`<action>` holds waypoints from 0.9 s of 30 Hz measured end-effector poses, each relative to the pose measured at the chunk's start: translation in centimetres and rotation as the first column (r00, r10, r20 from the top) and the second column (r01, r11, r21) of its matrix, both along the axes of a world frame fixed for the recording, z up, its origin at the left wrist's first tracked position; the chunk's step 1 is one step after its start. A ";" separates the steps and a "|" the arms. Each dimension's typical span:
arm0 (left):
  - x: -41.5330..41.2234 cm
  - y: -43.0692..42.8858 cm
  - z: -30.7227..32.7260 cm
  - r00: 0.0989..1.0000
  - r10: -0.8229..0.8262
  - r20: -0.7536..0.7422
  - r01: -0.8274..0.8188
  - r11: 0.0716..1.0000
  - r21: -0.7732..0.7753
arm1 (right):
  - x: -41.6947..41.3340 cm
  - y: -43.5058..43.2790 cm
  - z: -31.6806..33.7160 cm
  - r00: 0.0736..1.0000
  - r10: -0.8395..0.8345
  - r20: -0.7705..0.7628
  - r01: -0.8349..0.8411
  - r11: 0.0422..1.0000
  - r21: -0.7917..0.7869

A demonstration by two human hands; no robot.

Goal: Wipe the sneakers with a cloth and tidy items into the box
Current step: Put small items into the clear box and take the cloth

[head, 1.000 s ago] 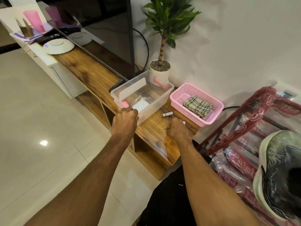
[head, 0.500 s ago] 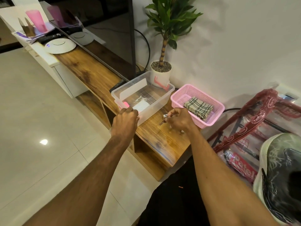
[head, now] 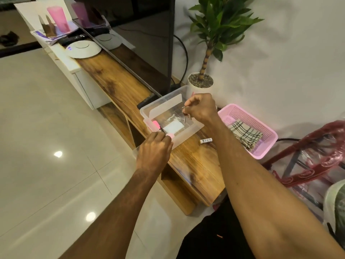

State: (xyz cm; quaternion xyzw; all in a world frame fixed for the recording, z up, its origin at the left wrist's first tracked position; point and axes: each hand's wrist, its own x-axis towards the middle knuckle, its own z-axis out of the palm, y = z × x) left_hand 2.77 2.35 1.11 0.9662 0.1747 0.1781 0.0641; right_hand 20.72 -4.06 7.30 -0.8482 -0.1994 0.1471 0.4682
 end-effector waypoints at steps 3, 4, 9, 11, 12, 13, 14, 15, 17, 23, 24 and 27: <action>-0.3 -0.3 -0.2 0.996 -0.032 0.081 0.031 0.999 0.012 | -0.1 1.9 -0.9 0.986 0.117 0.117 -0.096 0.981 -0.171; -0.3 -0.6 -0.1 0.995 -0.047 0.090 0.046 0.999 0.015 | -0.3 2.0 -1.1 0.978 0.162 0.128 -0.131 0.966 -0.224; 0.1 0.0 -0.7 0.997 -0.031 0.073 0.030 0.999 0.019 | 0.7 4.9 -4.2 0.965 0.224 0.135 -0.154 0.904 -0.400; 0.2 0.0 -0.9 0.998 -0.022 0.062 0.020 1.000 0.024 | 1.2 5.7 -4.9 0.966 0.229 0.124 -0.152 0.883 -0.445; 0.2 0.1 -1.0 0.998 -0.021 0.056 0.020 1.000 0.022 | 1.2 5.9 -5.1 0.959 0.255 0.121 -0.170 0.863 -0.475; 0.3 0.3 -1.1 0.999 -0.023 0.048 0.022 1.000 0.016 | 1.2 6.2 -5.1 0.951 0.286 0.114 -0.193 0.843 -0.501; 0.3 0.4 -1.2 0.999 -0.022 0.039 0.021 1.000 0.013 | 1.1 6.5 -5.0 0.944 0.310 0.113 -0.210 0.829 -0.518; 0.3 0.4 -1.2 0.999 -0.022 0.030 0.021 1.000 0.014 | 1.0 6.6 -5.0 0.937 0.329 0.118 -0.222 0.822 -0.525; 0.3 0.3 -1.1 1.000 -0.024 0.020 0.023 1.000 0.020 | 1.1 6.8 -5.2 0.930 0.346 0.123 -0.231 0.811 -0.538; 0.3 0.2 -0.7 0.999 -0.017 -0.043 0.017 1.000 -0.007 | 1.0 6.4 -5.0 0.928 0.347 0.139 -0.233 0.827 -0.511; 0.3 0.2 -0.5 0.998 -0.021 -0.054 0.021 1.000 -0.008 | 1.0 6.1 -4.7 0.930 0.337 0.144 -0.227 0.838 -0.496; 0.2 0.1 0.0 0.998 -0.019 -0.064 0.018 1.000 -0.003 | 1.2 5.0 -3.8 0.949 0.277 0.150 -0.192 0.887 -0.420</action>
